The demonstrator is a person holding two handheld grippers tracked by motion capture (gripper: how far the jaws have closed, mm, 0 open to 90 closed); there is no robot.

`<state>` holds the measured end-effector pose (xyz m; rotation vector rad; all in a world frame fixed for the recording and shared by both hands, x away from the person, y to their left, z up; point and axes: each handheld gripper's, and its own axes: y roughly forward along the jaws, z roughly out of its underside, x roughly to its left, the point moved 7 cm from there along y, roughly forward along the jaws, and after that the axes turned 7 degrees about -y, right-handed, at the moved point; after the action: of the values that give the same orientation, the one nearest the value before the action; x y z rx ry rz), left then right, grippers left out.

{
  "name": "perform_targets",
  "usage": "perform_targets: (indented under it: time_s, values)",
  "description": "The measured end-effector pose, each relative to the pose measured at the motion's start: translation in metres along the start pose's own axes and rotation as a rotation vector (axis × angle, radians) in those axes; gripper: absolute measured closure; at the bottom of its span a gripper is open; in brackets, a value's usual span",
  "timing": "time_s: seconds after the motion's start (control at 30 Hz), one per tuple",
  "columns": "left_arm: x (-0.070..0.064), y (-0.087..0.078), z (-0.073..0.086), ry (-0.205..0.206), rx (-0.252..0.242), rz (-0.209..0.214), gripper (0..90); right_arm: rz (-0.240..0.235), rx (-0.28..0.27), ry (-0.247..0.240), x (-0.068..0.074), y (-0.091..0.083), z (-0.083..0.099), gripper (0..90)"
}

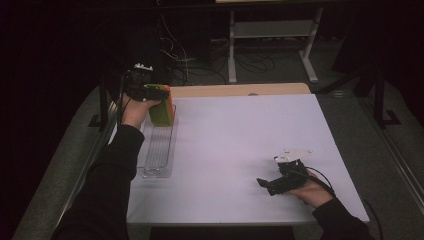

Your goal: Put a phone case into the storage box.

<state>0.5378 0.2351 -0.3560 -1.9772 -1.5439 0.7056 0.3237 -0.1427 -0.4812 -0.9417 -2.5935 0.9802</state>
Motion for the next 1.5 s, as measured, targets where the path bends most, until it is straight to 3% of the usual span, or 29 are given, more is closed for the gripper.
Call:
perform_targets:
  time_s: [0.27,0.57,0.6,0.77,0.97,1.17,1.5]
  values:
    - [0.006,0.018,0.013,-0.011,0.025,-0.024,14.0,-0.001,0.003,0.004,0.001,0.000,0.000,0.0]
    - [0.009,0.028,0.015,-0.019,0.000,-0.064,13.7,-0.001,0.006,-0.005,0.000,0.000,0.000,0.0]
    - [0.008,0.030,0.015,-0.038,-0.014,-0.063,13.7,-0.002,0.008,-0.003,0.000,0.000,0.000,0.0]
    - [0.010,0.034,0.020,-0.029,-0.001,-0.081,13.2,-0.003,0.008,-0.003,0.001,0.000,0.000,0.0]
    - [0.009,0.039,0.022,-0.027,-0.008,-0.075,11.9,-0.003,0.005,-0.012,0.001,0.000,0.000,0.0]
    - [0.007,0.042,0.022,-0.041,-0.008,-0.045,2.2,-0.004,0.005,-0.004,0.001,0.001,0.000,0.0]
    - [0.006,0.032,0.014,-0.053,-0.060,0.000,0.7,-0.004,0.004,-0.005,0.002,0.001,0.000,0.0]
